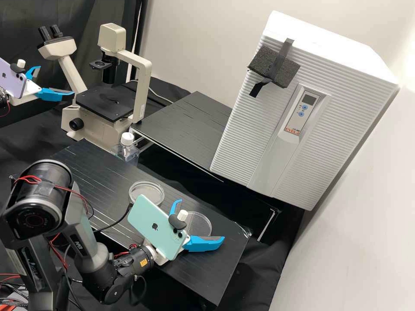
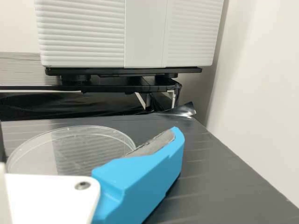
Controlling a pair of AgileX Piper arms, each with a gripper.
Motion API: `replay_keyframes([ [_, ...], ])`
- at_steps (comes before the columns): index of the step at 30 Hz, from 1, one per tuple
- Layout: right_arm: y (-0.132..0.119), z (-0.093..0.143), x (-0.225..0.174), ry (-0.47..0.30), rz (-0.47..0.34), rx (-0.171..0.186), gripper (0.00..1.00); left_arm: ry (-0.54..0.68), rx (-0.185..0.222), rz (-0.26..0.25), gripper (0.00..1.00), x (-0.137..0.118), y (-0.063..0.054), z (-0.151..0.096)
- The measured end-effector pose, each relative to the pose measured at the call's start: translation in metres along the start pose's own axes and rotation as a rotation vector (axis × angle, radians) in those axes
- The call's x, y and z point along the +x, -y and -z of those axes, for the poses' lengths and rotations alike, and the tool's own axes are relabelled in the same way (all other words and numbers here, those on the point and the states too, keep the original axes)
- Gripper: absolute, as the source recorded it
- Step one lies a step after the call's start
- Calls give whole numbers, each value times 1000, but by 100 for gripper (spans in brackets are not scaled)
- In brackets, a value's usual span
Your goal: Close the petri dish lid.
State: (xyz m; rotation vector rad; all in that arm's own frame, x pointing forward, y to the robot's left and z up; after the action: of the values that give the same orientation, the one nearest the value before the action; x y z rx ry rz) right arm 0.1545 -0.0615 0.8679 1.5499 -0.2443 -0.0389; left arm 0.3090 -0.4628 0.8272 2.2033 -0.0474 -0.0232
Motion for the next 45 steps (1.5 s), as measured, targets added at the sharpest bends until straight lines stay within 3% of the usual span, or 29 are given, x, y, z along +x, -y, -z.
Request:
replay_keyframes([
  [24,2,1,2,-3,2,10,0,0,0,0,100,0,0,0],
  [29,2,4,3,-14,-2,38,0,0,0,0,100,0,0,0],
  [36,-1,24,2,-97,-1,108,0,0,0,0,100,0,0,0],
  [45,15,59,2,-275,101,90,0,0,0,0,100,0,0,0],
])
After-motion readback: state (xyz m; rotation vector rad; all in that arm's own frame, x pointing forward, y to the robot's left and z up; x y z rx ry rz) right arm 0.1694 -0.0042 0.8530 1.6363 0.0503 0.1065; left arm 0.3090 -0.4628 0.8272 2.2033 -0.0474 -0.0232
